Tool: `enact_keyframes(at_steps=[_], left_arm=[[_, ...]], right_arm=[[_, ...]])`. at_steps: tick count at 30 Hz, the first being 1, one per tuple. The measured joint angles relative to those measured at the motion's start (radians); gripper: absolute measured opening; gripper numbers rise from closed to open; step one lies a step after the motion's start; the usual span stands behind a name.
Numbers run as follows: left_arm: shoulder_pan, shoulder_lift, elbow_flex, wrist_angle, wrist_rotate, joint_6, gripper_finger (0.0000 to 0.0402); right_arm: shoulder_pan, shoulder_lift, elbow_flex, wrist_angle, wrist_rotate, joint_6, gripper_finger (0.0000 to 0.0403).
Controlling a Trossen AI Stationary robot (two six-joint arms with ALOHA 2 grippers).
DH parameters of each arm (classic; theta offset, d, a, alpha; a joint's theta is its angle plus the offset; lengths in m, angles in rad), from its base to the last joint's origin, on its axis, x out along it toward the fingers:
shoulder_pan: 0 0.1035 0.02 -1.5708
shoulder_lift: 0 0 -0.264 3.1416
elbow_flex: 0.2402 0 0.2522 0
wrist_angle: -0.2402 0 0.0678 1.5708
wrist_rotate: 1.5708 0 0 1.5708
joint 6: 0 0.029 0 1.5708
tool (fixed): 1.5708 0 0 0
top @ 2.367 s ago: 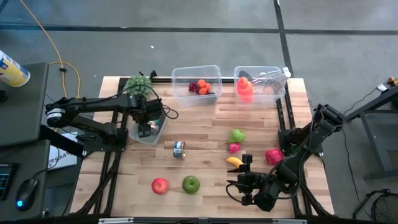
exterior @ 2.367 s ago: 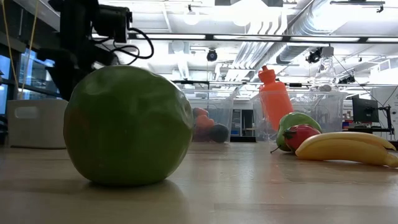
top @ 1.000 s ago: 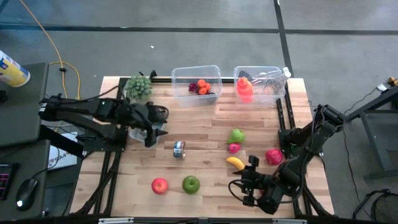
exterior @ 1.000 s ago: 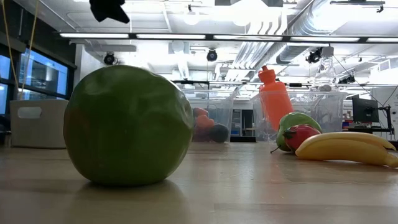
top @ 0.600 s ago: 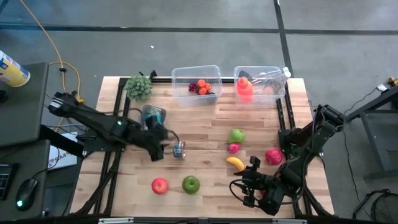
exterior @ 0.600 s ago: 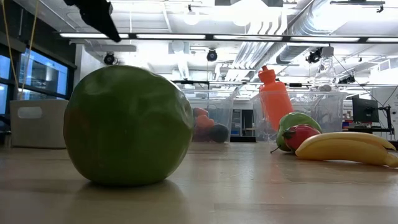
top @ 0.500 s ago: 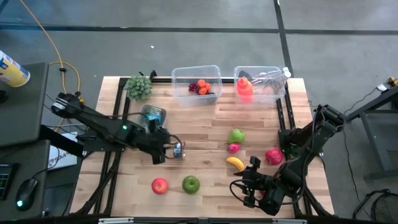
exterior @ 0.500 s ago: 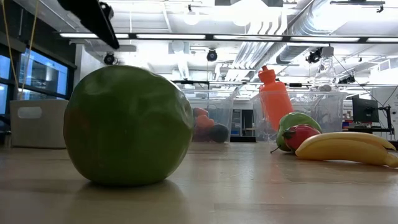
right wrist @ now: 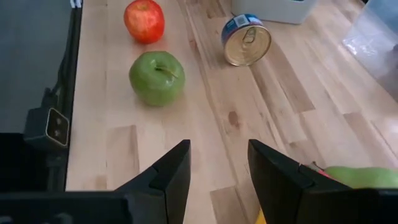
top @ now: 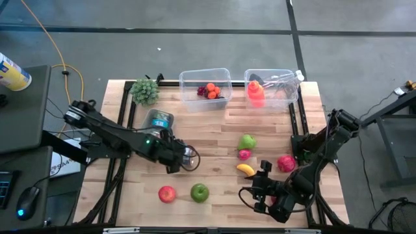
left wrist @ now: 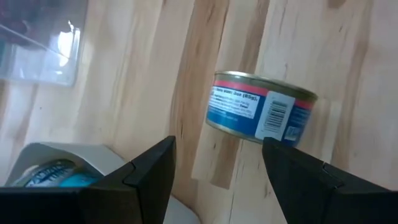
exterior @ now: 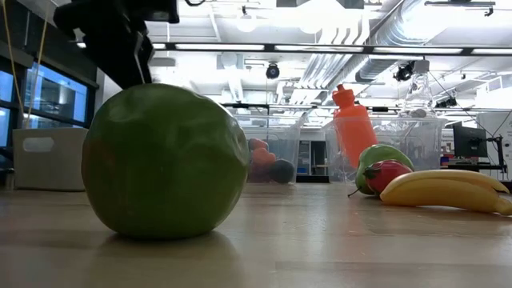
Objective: Pick & Place Food Item
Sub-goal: Put the blue pink tuna can into the grey bin
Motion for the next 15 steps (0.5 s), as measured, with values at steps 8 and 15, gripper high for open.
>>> enact_keyframes(at_steps=[8,15], left_arm=[[-0.024,-0.005,0.000,0.003,0.050,-0.186,0.0230],[-0.017,-0.005,0.000,-0.002,0.096,-0.438,0.0230]], right_arm=[[0.017,0.000,0.000,-0.001,-0.010,0.042,0.0149],[0.017,0.000,0.000,-0.001,-0.007,0.036,0.0149]])
